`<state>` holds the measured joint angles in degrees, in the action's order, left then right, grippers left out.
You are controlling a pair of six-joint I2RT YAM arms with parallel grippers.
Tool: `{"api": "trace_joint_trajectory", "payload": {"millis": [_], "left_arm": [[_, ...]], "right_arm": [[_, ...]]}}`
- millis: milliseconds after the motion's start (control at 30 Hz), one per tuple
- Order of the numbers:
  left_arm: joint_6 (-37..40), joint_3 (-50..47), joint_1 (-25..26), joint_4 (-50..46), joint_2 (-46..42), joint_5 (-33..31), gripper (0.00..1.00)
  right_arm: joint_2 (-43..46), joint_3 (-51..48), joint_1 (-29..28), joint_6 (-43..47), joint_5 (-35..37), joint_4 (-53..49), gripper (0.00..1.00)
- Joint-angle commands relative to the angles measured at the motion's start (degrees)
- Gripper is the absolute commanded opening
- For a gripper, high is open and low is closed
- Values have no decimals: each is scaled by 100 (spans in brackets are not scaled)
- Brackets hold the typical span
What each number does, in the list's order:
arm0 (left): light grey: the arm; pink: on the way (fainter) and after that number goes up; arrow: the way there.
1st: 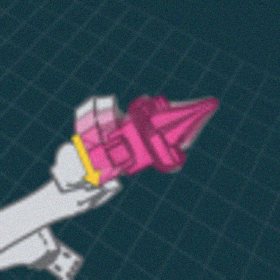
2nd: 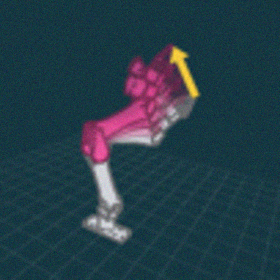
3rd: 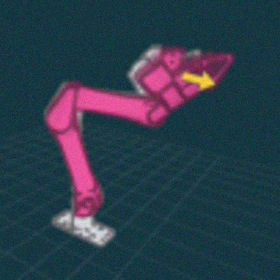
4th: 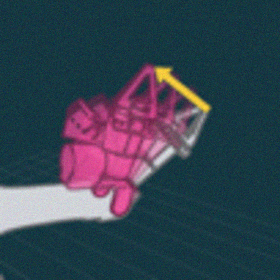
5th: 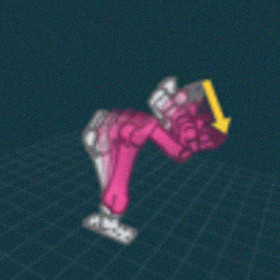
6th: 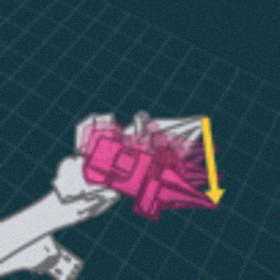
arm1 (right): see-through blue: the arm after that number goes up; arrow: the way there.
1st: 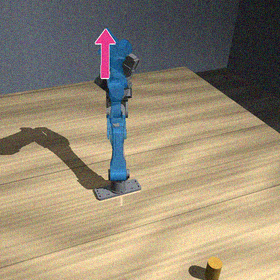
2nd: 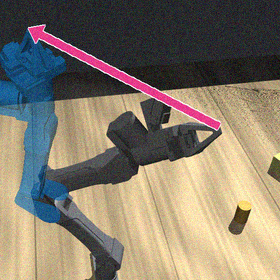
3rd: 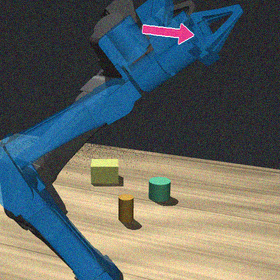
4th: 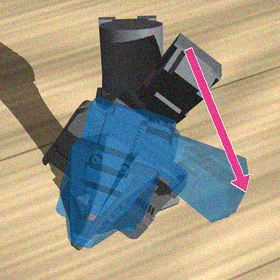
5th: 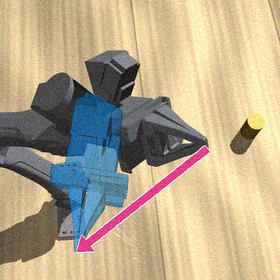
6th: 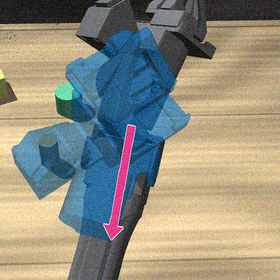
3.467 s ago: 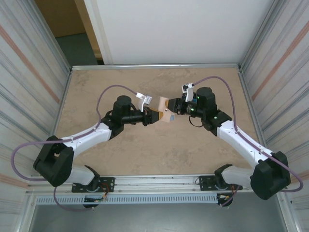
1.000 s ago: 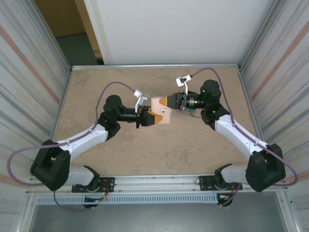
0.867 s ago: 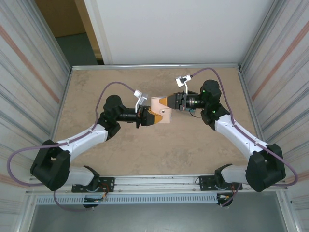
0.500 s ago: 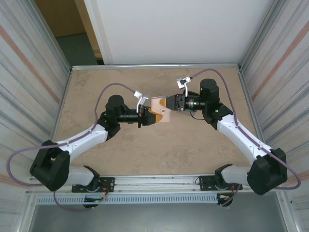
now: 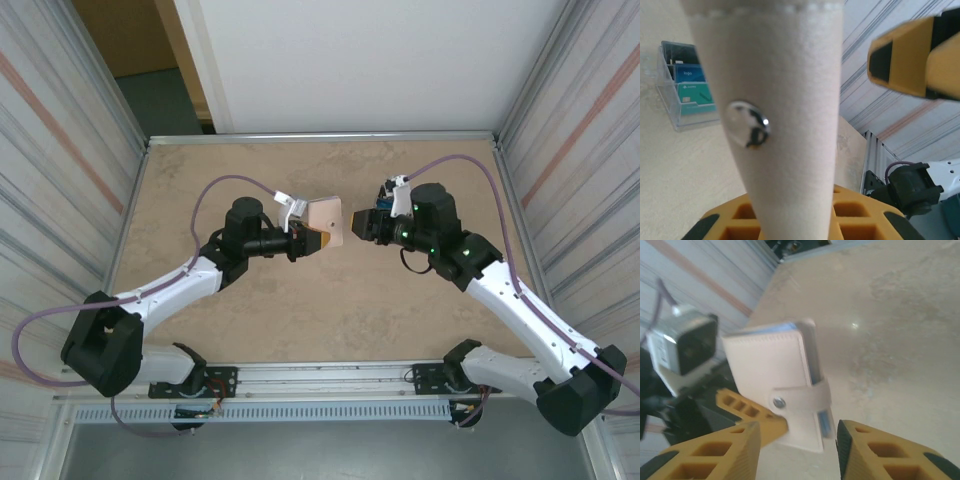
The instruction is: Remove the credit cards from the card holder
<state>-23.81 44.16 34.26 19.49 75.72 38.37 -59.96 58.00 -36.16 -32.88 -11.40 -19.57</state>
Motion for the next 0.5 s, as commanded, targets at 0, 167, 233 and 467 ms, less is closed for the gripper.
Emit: {"api": "trace_joint_trajectory", "payload": {"millis": [0, 167, 233, 467], "left_arm": [[114, 281, 10, 140, 132, -98, 0], [18, 306, 4, 317, 276, 11, 0], [6, 303, 3, 344, 303, 15, 0], [-20, 287, 7, 372, 356, 64, 0]], "right_arm": [[-6, 295, -462, -57, 1277, -501, 40], [-352, 545, -932, -113, 1713, -623, 33], [-547, 717, -1006, -114, 1774, -737, 30], [-1056, 1037, -1112, -87, 1790, -729, 25]]}}
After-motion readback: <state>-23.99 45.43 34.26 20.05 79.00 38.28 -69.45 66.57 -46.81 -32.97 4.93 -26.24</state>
